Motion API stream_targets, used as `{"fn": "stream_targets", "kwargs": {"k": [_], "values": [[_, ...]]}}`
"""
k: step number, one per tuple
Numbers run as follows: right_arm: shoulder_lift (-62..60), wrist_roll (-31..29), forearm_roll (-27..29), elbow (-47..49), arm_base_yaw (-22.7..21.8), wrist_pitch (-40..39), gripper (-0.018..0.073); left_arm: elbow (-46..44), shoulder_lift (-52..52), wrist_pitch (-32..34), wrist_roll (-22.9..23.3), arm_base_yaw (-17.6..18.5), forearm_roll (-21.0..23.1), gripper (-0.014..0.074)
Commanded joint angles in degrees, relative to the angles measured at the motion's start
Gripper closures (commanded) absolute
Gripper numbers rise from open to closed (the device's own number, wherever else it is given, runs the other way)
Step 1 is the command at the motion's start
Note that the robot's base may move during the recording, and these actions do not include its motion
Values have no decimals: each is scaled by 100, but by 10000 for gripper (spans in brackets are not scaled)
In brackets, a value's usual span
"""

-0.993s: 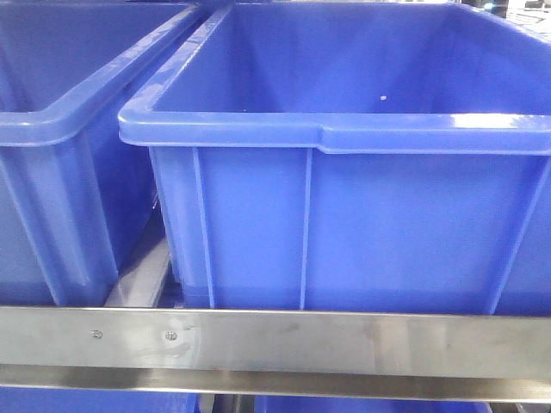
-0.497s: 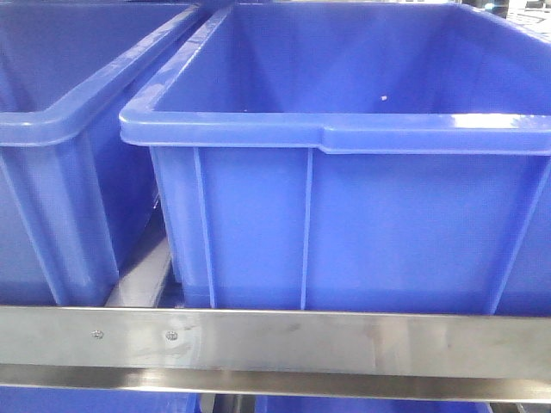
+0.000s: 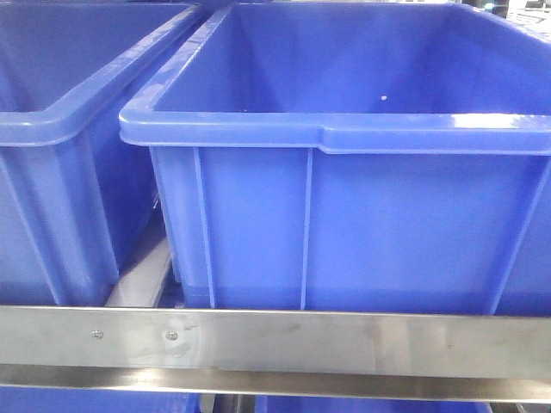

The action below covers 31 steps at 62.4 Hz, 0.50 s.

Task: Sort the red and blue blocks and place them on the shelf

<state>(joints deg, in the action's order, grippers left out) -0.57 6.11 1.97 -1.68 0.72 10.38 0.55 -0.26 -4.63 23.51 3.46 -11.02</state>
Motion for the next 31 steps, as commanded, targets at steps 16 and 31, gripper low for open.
{"fn": "stream_targets", "kwargs": {"k": [16,31], "values": [[-114,-42,-38,121,-35,-525,491,144,175,463,43,-26,38,461],[-114,-42,-38,121,-35,-525,491,144,175,463,43,-26,66,461]]}}
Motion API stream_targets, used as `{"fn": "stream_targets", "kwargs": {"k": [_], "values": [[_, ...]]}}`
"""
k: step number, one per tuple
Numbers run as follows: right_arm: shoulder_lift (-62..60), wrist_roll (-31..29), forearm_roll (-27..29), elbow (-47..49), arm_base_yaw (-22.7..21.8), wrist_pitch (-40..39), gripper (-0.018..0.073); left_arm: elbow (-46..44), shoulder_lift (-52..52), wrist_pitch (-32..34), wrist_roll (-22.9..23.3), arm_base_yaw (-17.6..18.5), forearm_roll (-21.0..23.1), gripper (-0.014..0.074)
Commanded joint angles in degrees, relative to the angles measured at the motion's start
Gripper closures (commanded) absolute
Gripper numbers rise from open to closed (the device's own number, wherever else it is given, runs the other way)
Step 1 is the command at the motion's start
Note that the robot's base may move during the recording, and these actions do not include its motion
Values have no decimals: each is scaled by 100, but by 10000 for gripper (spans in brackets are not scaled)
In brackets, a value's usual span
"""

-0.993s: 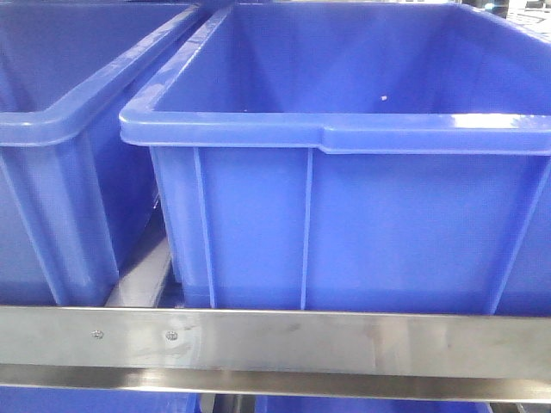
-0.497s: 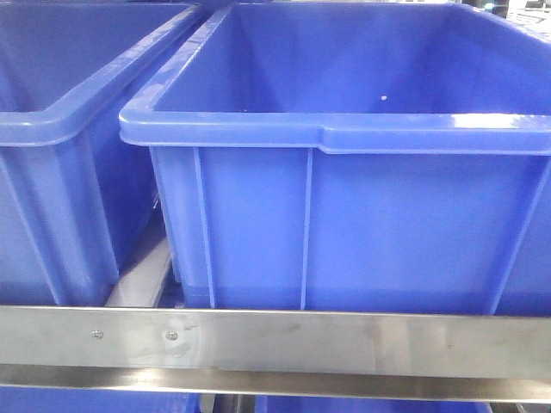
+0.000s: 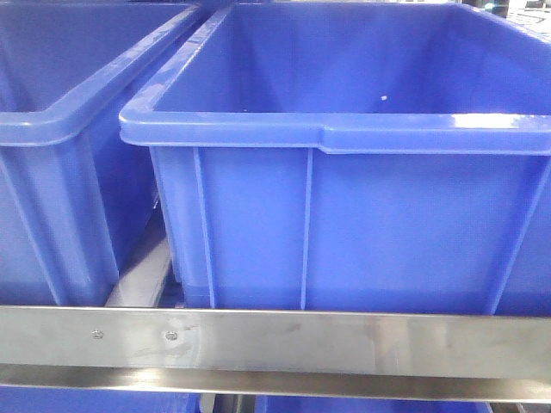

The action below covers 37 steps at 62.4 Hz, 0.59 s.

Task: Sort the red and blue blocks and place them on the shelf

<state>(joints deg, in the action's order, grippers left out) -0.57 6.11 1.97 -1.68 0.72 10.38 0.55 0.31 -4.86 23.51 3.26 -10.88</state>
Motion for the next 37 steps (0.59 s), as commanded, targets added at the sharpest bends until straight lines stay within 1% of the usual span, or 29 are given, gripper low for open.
{"fn": "stream_targets", "kwargs": {"k": [1,8,18,24,29,37], "values": [[-114,-42,-38,121,-35,-525,491,144,119,486,43,-6,62,461],[-114,-42,-38,121,-35,-525,491,144,119,517,-21,-6,161,461],[-114,-42,-38,121,-35,-525,491,144,119,528,-557,-6,419,461],[-114,-42,-38,121,-35,-525,491,144,119,528,-573,-6,583,461],[-114,-42,-38,121,-35,-525,491,144,119,528,-561,-6,907,461],[-114,-42,-38,121,-35,-525,491,144,119,528,-561,-6,919,461]]}}
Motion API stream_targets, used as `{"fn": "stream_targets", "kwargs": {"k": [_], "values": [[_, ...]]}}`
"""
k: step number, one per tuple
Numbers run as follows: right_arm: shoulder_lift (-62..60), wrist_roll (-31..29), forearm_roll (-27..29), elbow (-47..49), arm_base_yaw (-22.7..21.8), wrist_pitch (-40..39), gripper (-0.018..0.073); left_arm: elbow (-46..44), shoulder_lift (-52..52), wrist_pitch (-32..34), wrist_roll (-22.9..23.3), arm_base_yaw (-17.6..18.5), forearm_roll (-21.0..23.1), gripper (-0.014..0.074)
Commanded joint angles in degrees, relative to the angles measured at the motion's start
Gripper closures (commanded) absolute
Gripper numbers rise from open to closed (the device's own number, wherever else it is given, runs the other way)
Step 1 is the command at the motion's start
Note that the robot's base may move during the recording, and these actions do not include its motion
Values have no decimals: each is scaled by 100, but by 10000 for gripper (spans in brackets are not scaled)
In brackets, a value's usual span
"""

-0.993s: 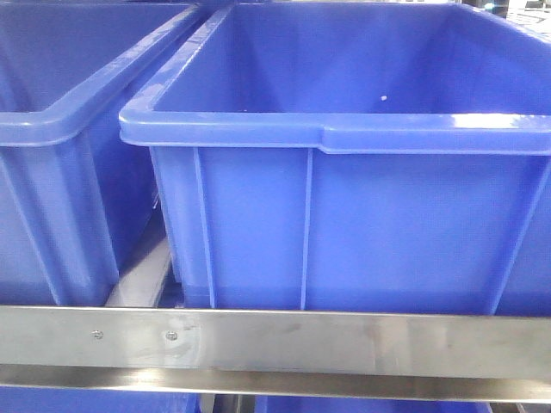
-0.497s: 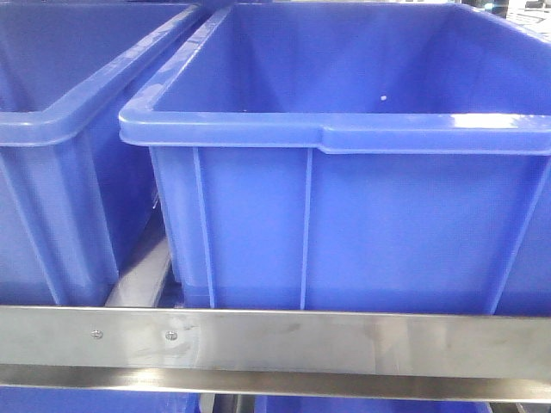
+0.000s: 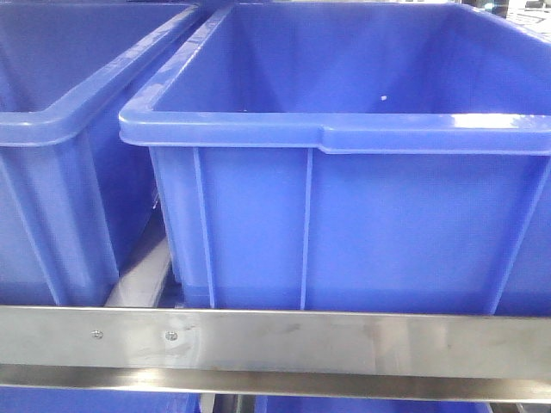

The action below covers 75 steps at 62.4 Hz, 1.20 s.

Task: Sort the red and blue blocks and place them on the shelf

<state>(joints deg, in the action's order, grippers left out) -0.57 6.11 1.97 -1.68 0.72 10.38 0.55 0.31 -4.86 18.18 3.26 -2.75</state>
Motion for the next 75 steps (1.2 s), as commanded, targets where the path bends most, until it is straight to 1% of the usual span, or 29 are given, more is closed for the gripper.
{"fn": "stream_targets", "kwargs": {"k": [1,75], "values": [[-114,-42,-38,121,-35,-525,491,144,119,528,-27,-6,106,461],[-114,-42,-38,121,-35,-525,491,144,119,528,-27,-6,106,461]]}}
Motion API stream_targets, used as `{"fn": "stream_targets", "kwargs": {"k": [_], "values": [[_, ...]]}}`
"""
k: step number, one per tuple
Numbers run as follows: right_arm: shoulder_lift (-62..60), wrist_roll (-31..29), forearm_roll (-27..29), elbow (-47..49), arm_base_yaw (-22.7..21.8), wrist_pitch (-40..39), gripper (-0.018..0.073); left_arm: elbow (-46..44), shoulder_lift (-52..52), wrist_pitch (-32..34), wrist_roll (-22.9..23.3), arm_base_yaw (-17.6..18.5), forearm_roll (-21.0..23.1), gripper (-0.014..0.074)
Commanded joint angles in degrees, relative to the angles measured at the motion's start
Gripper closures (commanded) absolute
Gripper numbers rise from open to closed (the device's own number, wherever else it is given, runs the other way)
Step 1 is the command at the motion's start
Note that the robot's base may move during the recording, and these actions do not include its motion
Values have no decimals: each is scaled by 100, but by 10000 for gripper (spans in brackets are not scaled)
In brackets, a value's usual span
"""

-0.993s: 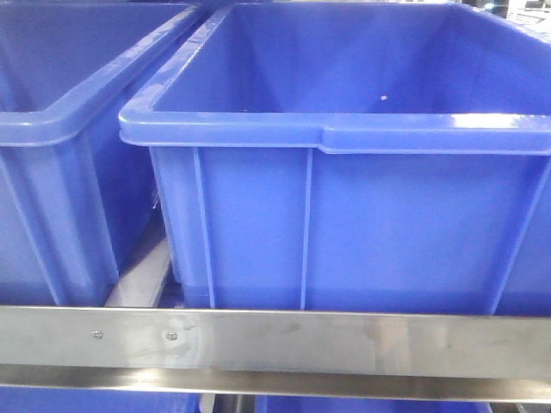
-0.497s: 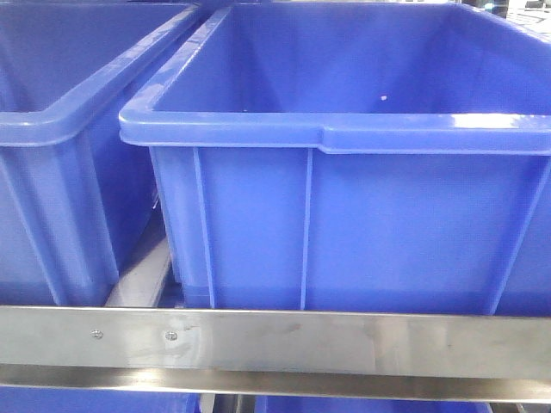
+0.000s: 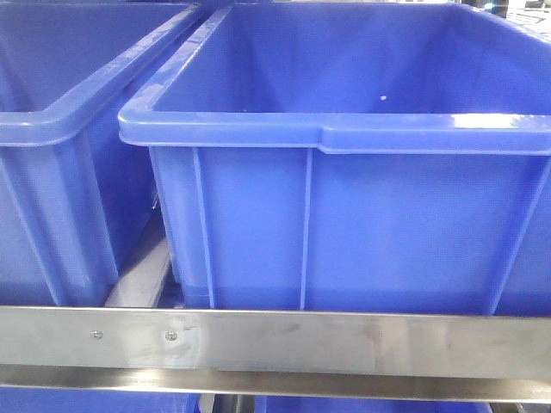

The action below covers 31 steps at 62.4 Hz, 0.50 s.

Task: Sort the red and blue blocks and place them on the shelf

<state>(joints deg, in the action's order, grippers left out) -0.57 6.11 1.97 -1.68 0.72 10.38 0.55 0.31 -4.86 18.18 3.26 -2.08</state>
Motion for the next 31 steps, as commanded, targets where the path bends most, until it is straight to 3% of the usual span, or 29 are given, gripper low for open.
{"fn": "stream_targets", "kwargs": {"k": [1,31], "values": [[-114,-42,-38,121,-35,-525,491,144,119,528,-27,-6,38,461],[-114,-42,-38,121,-35,-525,491,144,119,528,-27,-6,38,461]]}}
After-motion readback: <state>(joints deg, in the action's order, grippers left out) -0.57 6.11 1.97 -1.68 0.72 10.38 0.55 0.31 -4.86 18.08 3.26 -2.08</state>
